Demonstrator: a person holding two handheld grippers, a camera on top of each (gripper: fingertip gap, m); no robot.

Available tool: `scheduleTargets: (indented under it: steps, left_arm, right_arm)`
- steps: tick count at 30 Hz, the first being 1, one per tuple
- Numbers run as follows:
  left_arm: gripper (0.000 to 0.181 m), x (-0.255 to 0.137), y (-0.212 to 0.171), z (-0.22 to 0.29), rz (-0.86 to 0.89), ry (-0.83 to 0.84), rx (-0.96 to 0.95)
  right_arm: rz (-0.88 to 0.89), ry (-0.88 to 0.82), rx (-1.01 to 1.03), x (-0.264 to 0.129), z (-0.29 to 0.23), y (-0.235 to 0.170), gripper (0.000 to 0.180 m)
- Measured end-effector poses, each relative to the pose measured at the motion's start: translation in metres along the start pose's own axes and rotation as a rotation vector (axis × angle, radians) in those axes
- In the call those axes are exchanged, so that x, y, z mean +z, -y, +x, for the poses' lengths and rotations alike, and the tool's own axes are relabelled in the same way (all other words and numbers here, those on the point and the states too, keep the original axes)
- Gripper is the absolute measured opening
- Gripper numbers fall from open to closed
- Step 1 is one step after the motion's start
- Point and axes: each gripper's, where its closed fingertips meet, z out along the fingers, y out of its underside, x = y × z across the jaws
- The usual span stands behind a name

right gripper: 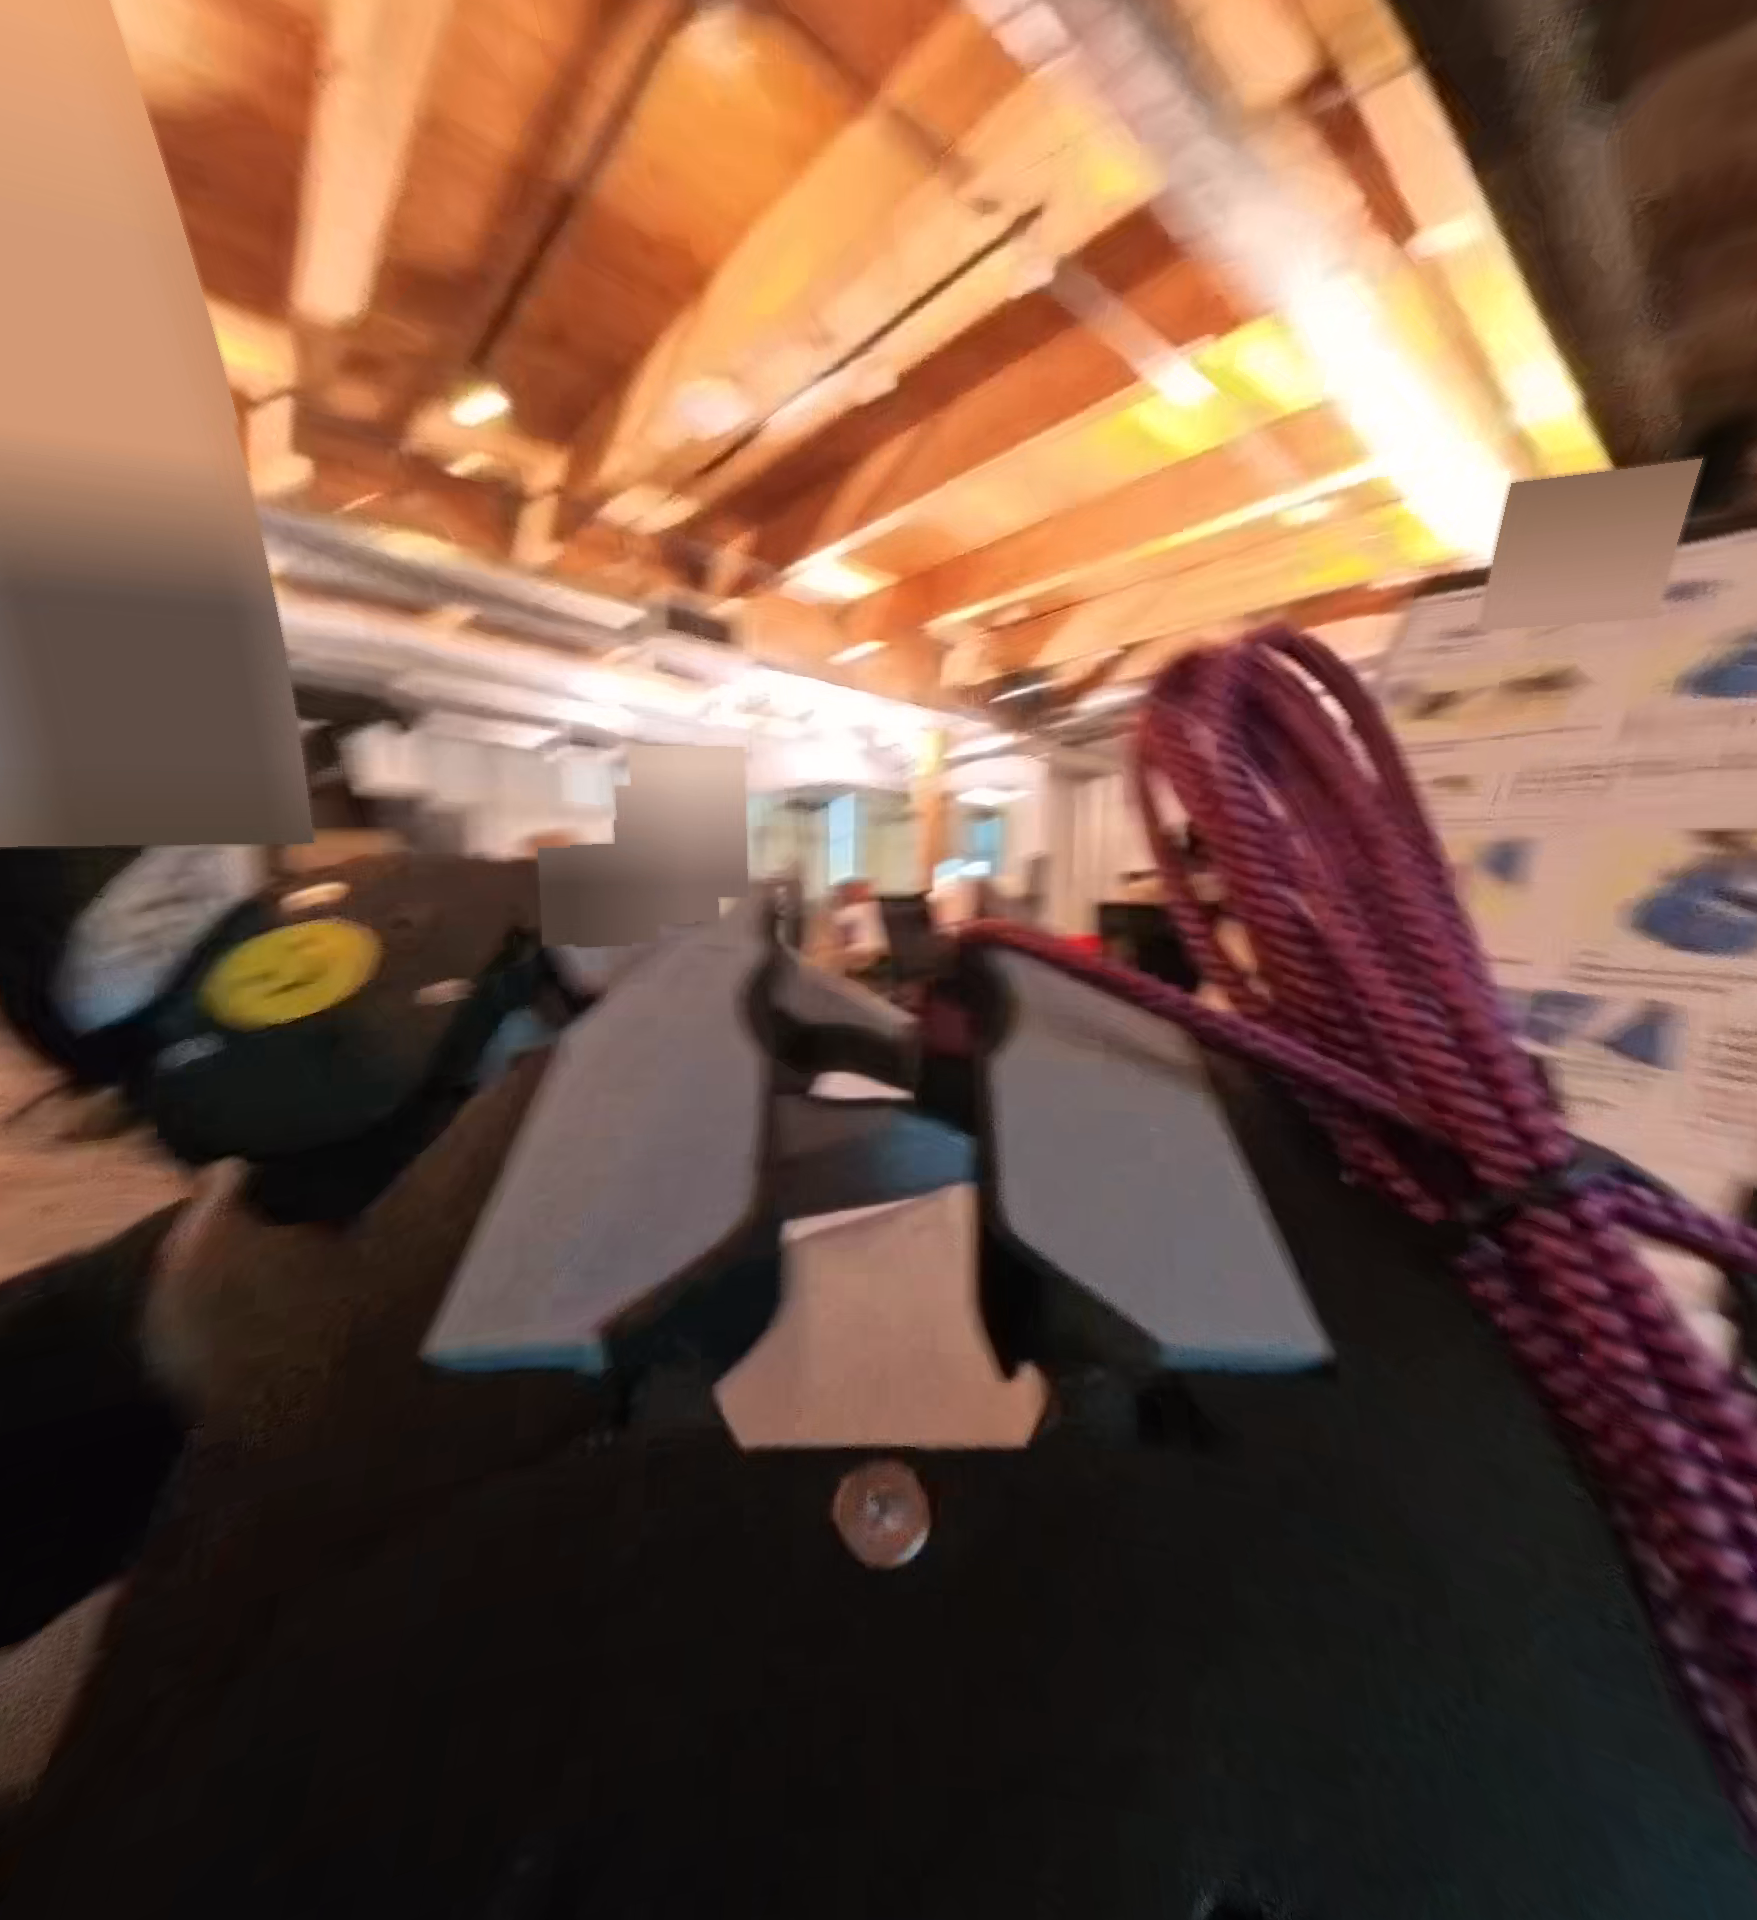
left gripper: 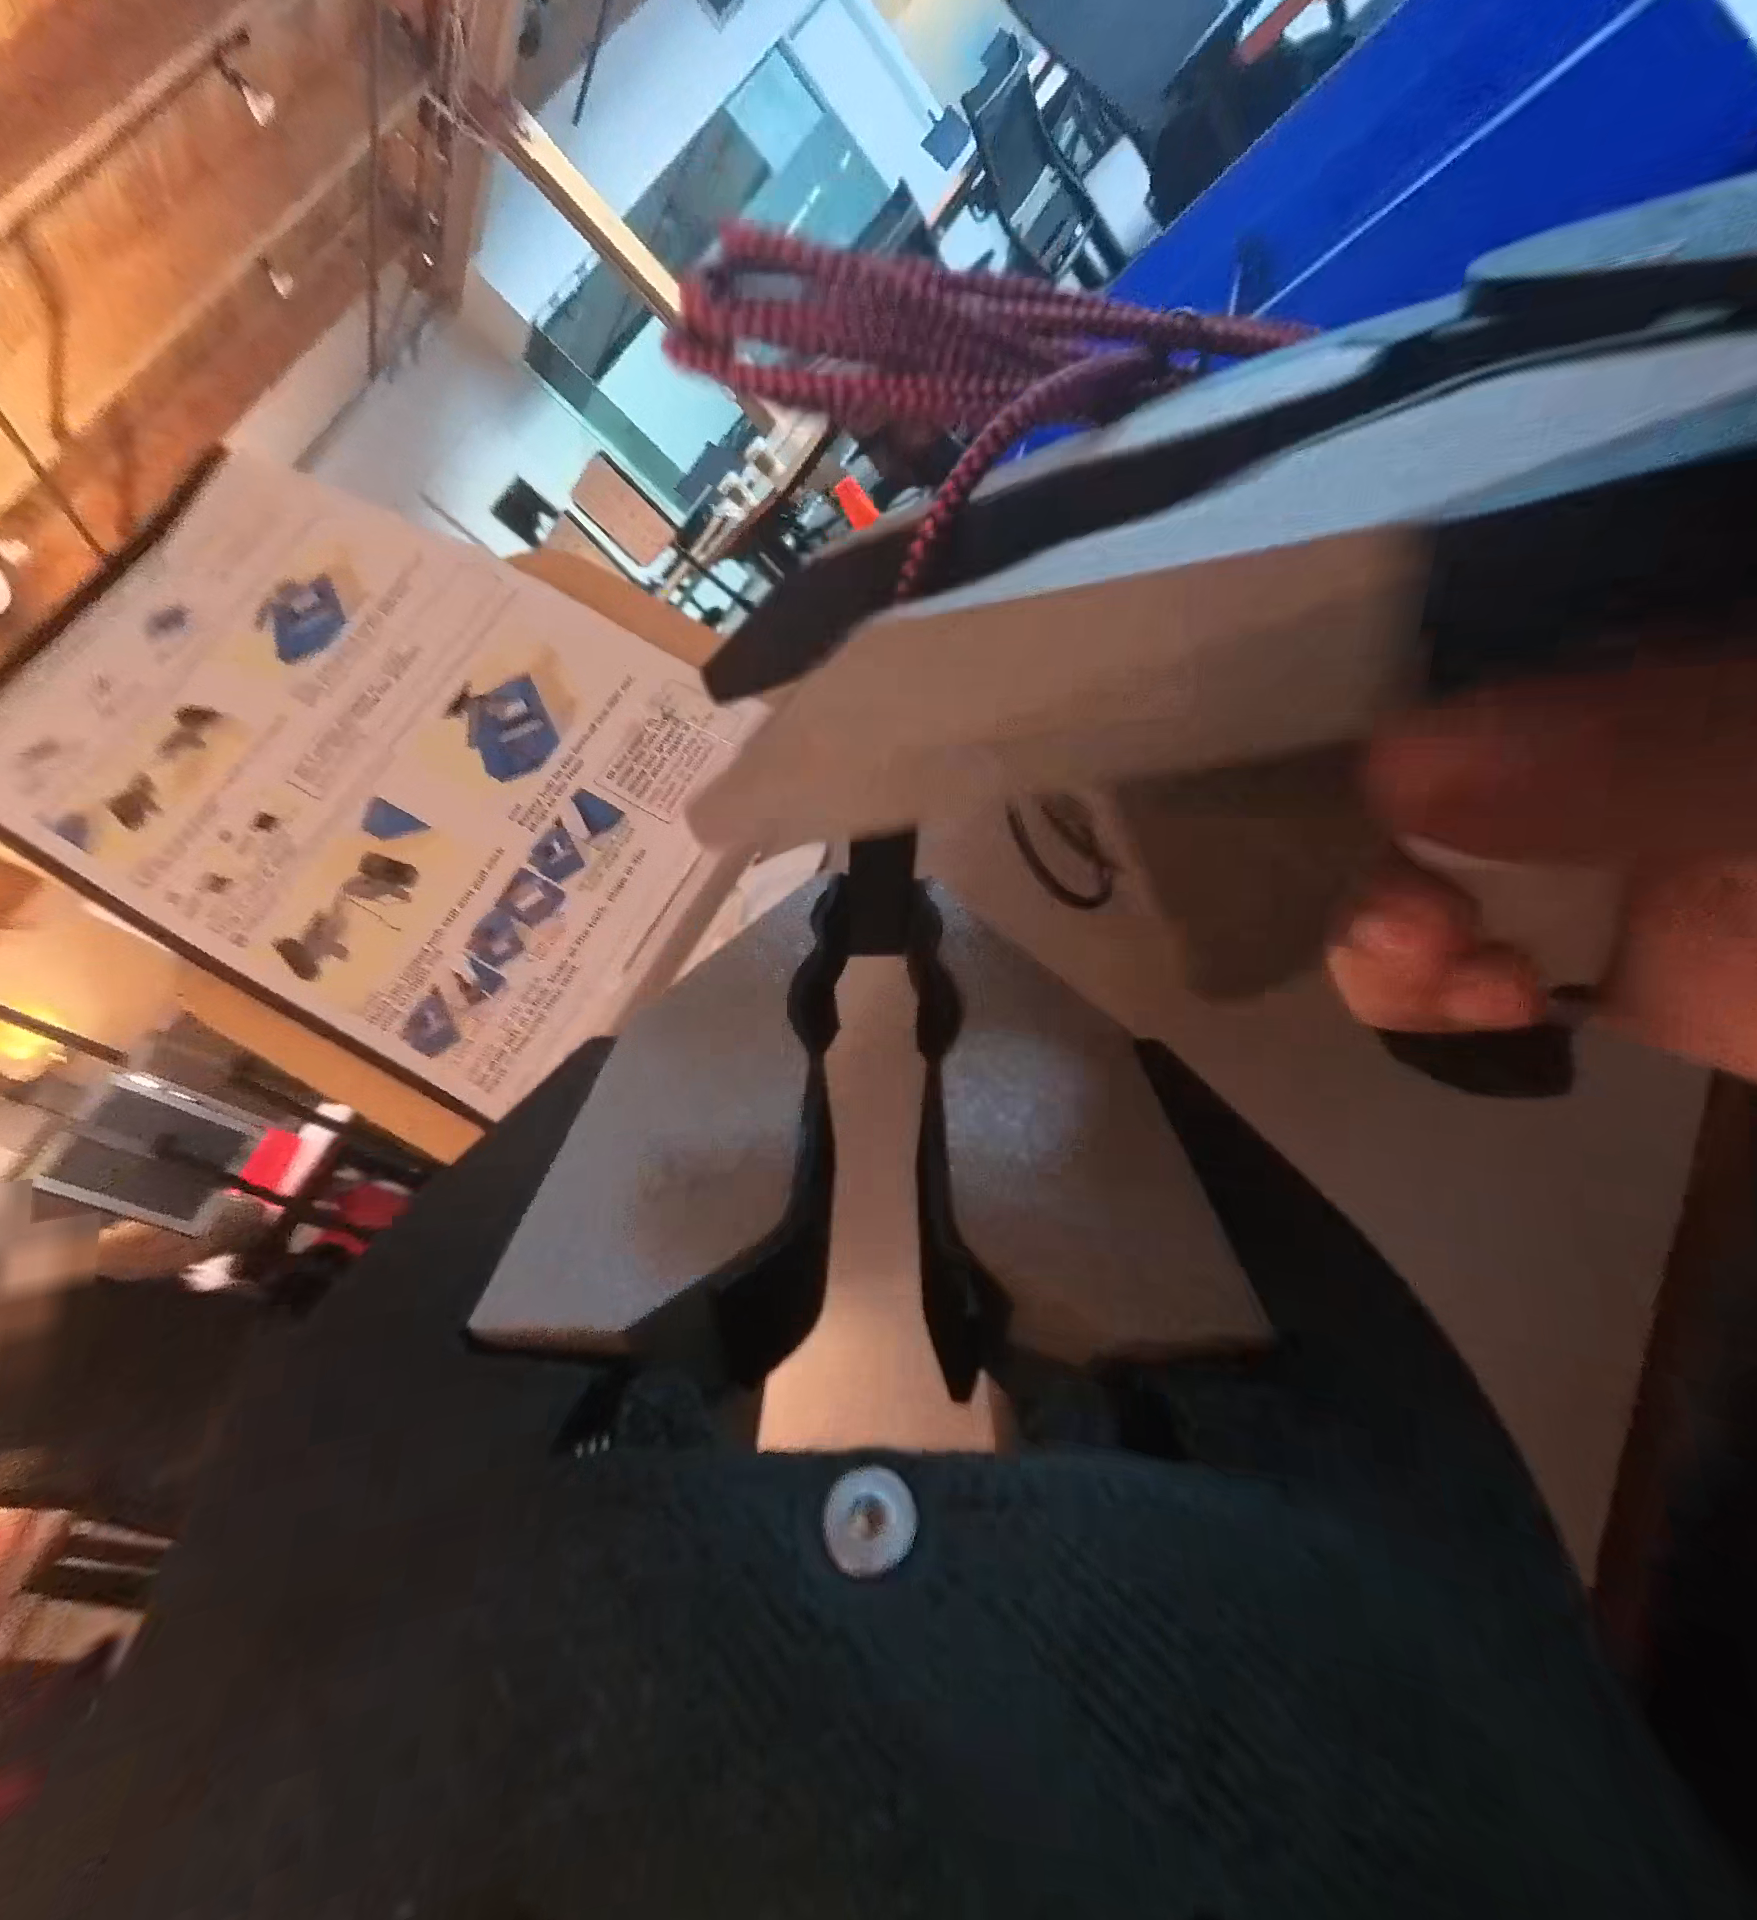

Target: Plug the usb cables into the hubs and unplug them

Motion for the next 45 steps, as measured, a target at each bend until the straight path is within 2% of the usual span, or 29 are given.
scheduleTargets:
  steps: [4,8,10,13,16,18,20,22,24,27,29,30,32,34,37,38,40,42,45]
  left_arm:
    - [0.008,0.002,-0.006,-0.006,0.022,-0.065,-0.141]
    - [0.008,0.004,-0.014,-0.002,0.042,-0.196,-0.365]
    - [0.008,0.006,-0.019,0.002,0.039,-0.276,-0.475]
    - [0.008,0.009,-0.026,0.009,0.027,-0.355,-0.571]
    - [0.008,0.013,-0.036,0.008,-0.014,-0.323,-0.53]
    - [0.008,0.015,-0.04,0.002,-0.023,-0.278,-0.502]
    - [0.008,0.014,-0.04,-0.007,-0.005,-0.249,-0.515]
    - [0.008,0.011,-0.037,-0.016,0.032,-0.219,-0.522]
    - [0.008,0.006,-0.036,-0.023,0.05,-0.198,-0.509]
    - [0.008,0.0,-0.032,-0.032,0.067,-0.177,-0.484]
    - [0.007,-0.003,-0.023,-0.033,0.093,-0.196,-0.477]
    - [0.007,-0.005,-0.02,-0.032,0.096,-0.207,-0.473]
    - [0.008,-0.007,-0.014,-0.026,0.089,-0.246,-0.446]
    - [0.008,-0.011,-0.006,-0.021,0.102,-0.263,-0.411]
    - [0.007,-0.018,0.006,-0.012,0.118,-0.275,-0.297]
    - [0.008,-0.02,0.007,-0.009,0.104,-0.272,-0.232]
    - [0.008,-0.023,0.009,-0.007,0.09,-0.264,-0.148]
    - [0.008,-0.025,0.008,-0.006,0.077,-0.281,-0.163]
    - [0.011,-0.024,0.011,-0.008,0.101,-0.335,-0.347]
  right_arm:
    - [-0.115,0.145,0.084,0.006,-0.019,-0.001,0.073]
    - [-0.35,0.332,0.263,0.002,-0.024,-0.002,0.098]
    - [-0.541,0.33,0.268,-0.006,-0.007,-0.012,0.079]
    - [-0.831,0.356,0.132,-0.022,0.018,-0.021,0.048]
    - [-1.045,0.29,-0.095,-0.03,0.049,-0.018,0.042]
    - [-1.245,0.362,-0.172,-0.051,0.049,-0.025,0.048]
    - [-1.384,0.438,-0.208,-0.07,0.045,-0.036,0.035]
    - [-1.412,0.467,-0.231,-0.079,0.042,-0.044,0.027]
    - [-1.379,0.491,-0.215,-0.085,0.035,-0.038,0.028]
    - [-1.126,0.449,-0.212,-0.062,0.028,-0.003,0.034]
    - [-0.915,0.304,-0.334,-0.031,0.045,0.02,0.052]
    - [-0.869,0.248,-0.426,-0.022,0.054,0.022,0.063]
    - [-0.895,0.247,-0.587,-0.012,0.059,0.008,0.086]
    - [-0.988,0.367,-0.709,-0.012,0.049,-0.019,0.094]
    - [-1.076,0.46,-0.914,-0.007,0.051,-0.05,0.074]
    - [-1.083,0.475,-0.935,-0.003,0.052,-0.054,0.06]
    - [-1.128,0.564,-0.852,-0.007,0.042,-0.066,0.037]
    - [-1.128,0.621,-0.833,-0.01,0.037,-0.074,0.021]
    - [-1.123,0.604,-0.884,-0.007,0.041,-0.071,0.017]
